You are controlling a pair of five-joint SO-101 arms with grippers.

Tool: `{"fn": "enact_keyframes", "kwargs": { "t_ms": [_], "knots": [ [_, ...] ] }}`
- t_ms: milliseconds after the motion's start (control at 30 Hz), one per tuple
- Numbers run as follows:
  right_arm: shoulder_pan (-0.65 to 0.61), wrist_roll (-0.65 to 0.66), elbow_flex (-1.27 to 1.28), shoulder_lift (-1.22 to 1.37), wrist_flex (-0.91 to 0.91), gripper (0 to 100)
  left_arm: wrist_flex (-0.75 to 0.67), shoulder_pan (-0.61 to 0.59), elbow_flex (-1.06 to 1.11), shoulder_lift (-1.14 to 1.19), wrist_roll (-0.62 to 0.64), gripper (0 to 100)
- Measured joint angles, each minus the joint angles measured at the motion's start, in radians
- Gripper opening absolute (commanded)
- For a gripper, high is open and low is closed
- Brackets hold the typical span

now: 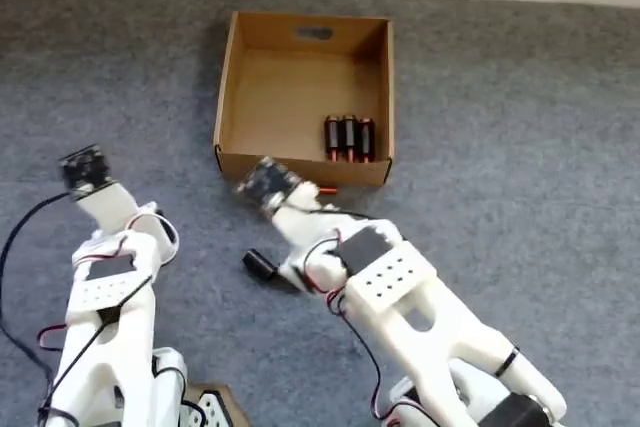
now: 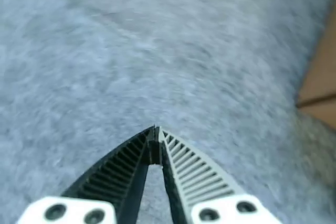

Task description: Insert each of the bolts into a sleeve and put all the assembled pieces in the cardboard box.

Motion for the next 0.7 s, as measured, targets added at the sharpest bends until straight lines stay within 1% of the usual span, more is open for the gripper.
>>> {"fn": "enact_keyframes", "kwargs": {
  "t_ms": [100, 233, 433, 700],
  "knots": [
    [-0.035, 0.049, 0.009, 0.009, -0.002, 10.5, 0.0, -0.003, 0.0, 0.0, 0.014, 1],
    [-0.041, 0.106, 0.009, 0.11, -0.002, 10.5, 0.0, -0.003, 0.0, 0.0, 0.018, 1],
    [-0.041, 0.118, -0.046, 0.253, -0.002, 10.5, 0.0, -0.003, 0.0, 0.0, 0.018, 1],
    [-0.041, 0.118, -0.126, 0.382, -0.021, 10.5, 0.0, -0.003, 0.0, 0.0, 0.018, 1]
  ]
}}
